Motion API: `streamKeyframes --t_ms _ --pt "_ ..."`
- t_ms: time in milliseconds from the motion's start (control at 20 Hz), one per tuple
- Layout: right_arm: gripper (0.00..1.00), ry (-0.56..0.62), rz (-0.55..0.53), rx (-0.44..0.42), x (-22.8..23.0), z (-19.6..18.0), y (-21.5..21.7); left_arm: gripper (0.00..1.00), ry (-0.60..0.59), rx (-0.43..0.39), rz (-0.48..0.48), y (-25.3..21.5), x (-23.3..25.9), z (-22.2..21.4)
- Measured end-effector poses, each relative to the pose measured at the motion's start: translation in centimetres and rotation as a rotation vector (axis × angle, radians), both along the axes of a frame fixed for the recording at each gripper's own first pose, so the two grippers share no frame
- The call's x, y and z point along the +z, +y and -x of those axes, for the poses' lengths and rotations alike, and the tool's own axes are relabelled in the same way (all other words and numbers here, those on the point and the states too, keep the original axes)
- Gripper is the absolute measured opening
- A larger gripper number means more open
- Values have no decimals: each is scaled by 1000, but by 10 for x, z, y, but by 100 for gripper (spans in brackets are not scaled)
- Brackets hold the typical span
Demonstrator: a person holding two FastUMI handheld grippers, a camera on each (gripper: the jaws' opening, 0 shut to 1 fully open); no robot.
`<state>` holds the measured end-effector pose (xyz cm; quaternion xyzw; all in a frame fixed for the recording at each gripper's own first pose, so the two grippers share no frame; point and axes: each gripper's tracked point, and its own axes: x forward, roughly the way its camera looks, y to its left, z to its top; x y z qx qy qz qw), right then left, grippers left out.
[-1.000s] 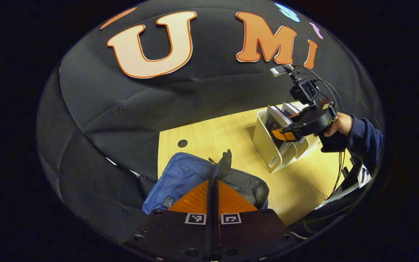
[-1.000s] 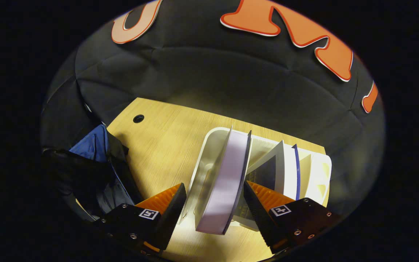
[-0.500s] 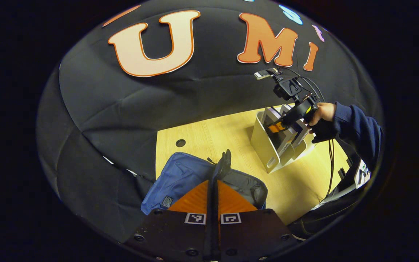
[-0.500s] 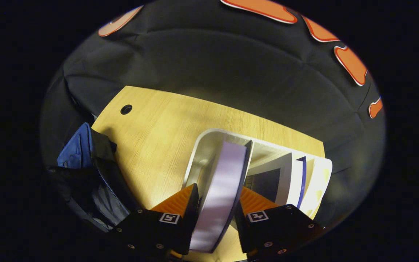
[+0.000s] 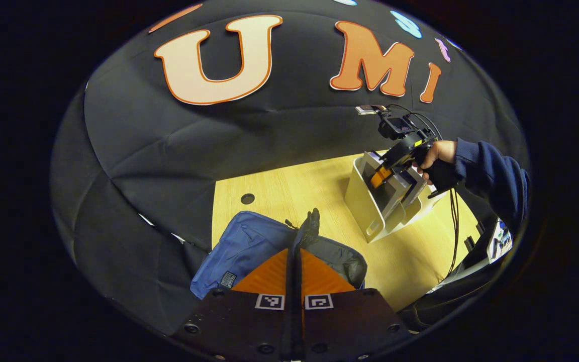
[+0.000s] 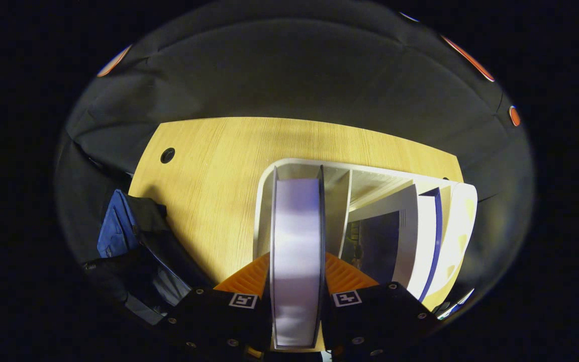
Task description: Open the schoolbag, grab two books from the bookshelf and put them into the schoolbag.
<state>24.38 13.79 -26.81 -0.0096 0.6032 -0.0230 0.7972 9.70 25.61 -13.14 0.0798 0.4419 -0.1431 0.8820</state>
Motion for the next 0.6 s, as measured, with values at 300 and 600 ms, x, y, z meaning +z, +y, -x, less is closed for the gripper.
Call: streamKeyframes --t_ms 300,600 --pt "37 -14 -30 0 4 9 -3 1 -4 -5 13 1 0 2" --pt "36 -88 -87 -28 43 27 -17 0 5 -20 20 -3 -4 2"
